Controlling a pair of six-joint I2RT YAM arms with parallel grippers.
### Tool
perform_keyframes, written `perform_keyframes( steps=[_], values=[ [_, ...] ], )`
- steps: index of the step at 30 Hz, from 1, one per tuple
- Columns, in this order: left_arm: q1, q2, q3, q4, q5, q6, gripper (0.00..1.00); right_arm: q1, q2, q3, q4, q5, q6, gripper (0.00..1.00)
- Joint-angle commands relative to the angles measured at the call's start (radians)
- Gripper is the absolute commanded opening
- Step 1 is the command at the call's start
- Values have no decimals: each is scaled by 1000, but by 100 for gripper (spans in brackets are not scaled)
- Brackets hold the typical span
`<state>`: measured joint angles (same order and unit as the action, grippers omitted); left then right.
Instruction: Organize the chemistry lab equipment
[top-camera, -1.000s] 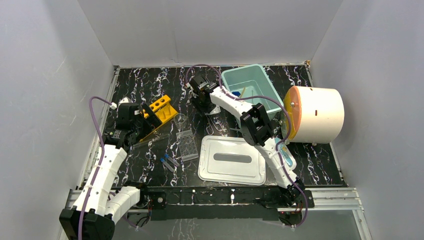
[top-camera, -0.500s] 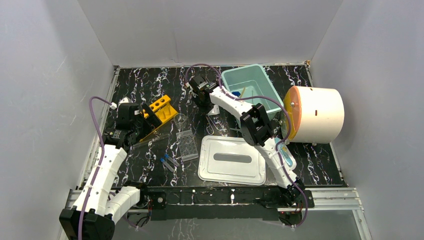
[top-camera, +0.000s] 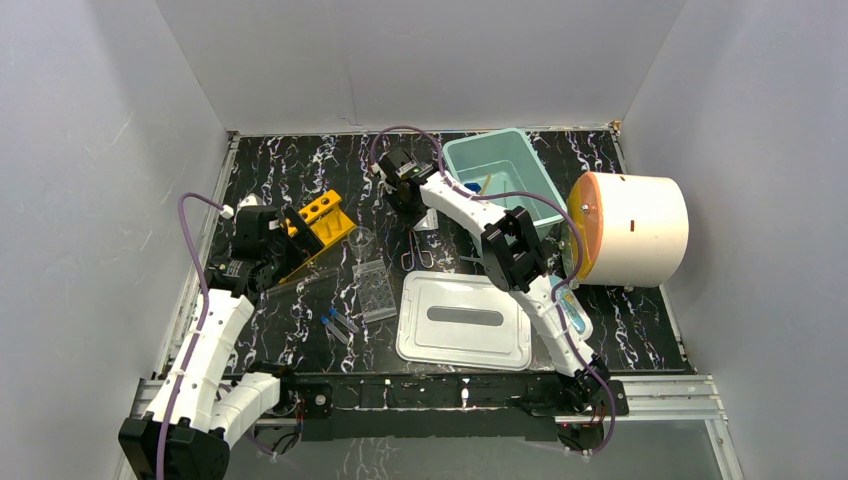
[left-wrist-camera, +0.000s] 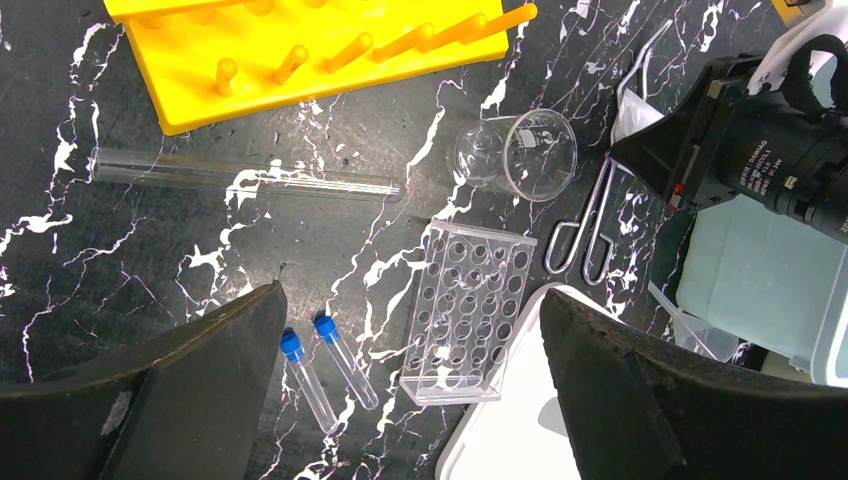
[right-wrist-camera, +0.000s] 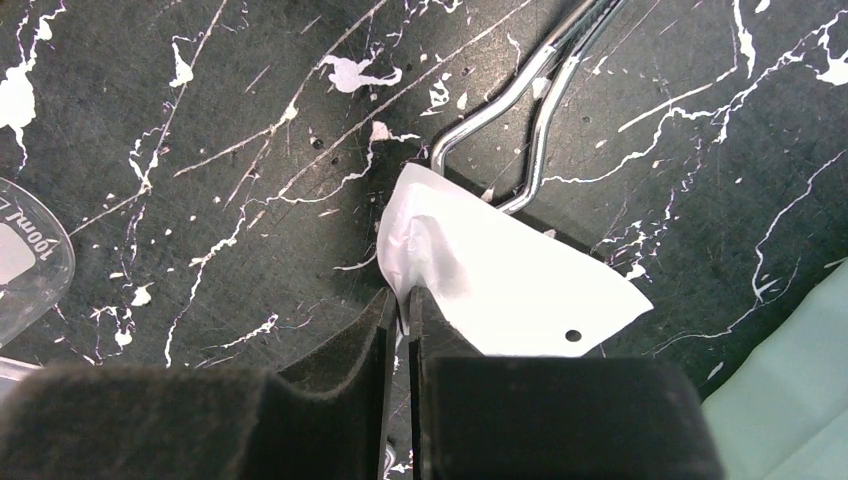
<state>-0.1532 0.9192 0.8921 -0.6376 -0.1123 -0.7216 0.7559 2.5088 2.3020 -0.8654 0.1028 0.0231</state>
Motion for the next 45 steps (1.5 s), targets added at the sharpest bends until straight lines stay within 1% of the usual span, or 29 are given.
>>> perform_keyframes(
  steps=[1, 8, 12, 16, 19, 23, 26, 31, 34, 36, 38, 40, 43, 45],
  values=[
    [-4, -17, 24, -17, -8, 5, 98, 6, -70, 34, 5, -11, -2, 16],
    [-3, -24, 21, -17, -5, 5, 98, 6, -102, 40, 14, 26, 11, 15],
    [-3, -30, 17, -17, -3, 3, 98, 6, -123, 42, 19, 50, 19, 13],
    [-3, -37, 15, -17, 0, -2, 98, 6, -160, 38, 34, 64, 22, 6],
    [-3, -41, 16, -17, 0, -3, 98, 6, -200, 36, 55, 63, 23, 0],
    [-3, -49, 18, -14, 5, -5, 98, 4, -278, 48, 79, 63, 32, 0],
    [-3, -57, 17, -10, 9, -8, 98, 3, -356, 35, 102, 95, 34, 0],
    [-3, -62, 13, 2, 20, -10, 98, -16, -514, -77, 184, 229, 17, 0],
    [-3, -56, 11, 12, 30, -13, 98, -38, -608, -193, 251, 371, -13, 0],
    [-3, -49, 8, 28, 50, -12, 98, -65, -662, -277, 291, 414, -21, 0],
    [-3, -44, 4, 46, 68, -10, 98, -105, -698, -337, 293, 420, -7, 0],
    [-3, -36, 4, 63, 75, -10, 98, -145, -705, -377, 256, 414, 33, 0],
    [-3, -21, 5, 72, 79, -11, 98, -210, -704, -423, 207, 336, 106, 0],
    [-4, -11, 5, 75, 82, -12, 98, -250, -703, -464, 194, 248, 165, 0]
  ],
)
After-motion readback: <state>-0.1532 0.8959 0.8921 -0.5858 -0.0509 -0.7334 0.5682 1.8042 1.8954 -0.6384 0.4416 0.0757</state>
